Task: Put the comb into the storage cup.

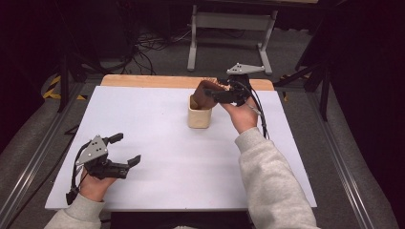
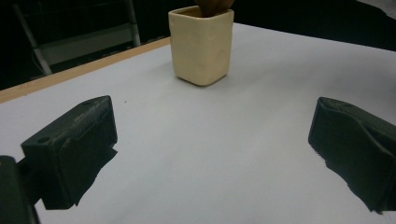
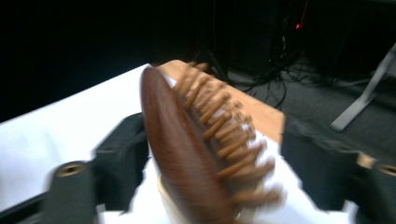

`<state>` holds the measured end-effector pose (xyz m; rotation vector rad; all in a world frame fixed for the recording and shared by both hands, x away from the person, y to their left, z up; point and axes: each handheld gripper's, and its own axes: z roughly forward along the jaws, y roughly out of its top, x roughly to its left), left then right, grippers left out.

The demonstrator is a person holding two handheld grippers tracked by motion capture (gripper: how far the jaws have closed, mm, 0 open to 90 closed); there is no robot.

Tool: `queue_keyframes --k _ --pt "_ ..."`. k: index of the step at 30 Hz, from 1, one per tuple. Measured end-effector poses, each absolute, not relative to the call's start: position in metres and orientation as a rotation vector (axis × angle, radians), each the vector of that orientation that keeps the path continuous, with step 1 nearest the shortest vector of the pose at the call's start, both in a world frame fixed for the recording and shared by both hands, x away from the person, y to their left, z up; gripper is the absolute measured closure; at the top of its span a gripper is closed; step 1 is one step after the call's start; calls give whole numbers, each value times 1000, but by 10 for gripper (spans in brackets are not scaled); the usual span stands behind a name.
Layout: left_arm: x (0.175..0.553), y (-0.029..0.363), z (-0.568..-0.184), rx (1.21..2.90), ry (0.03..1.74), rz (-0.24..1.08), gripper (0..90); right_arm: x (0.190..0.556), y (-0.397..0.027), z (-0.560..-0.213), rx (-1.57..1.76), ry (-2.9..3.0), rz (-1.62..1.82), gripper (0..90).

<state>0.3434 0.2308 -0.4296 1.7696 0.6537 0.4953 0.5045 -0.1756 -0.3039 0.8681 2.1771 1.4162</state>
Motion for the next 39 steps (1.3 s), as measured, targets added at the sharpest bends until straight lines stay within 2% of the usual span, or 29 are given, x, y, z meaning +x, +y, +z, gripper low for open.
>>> queue_keyframes --k 4,9,26,39 --pt "344 230 -430 1768 651 494 22 500 -174 -302 806 2143 1337 58" --pt "344 230 -430 1766 652 491 22 490 -177 -295 744 2128 1364 22" --pt "344 234 -429 1767 658 499 22 439 -220 -280 679 2057 1458 17" --pt "344 240 -429 1767 667 500 21 403 -257 -295 676 2054 1468 11"
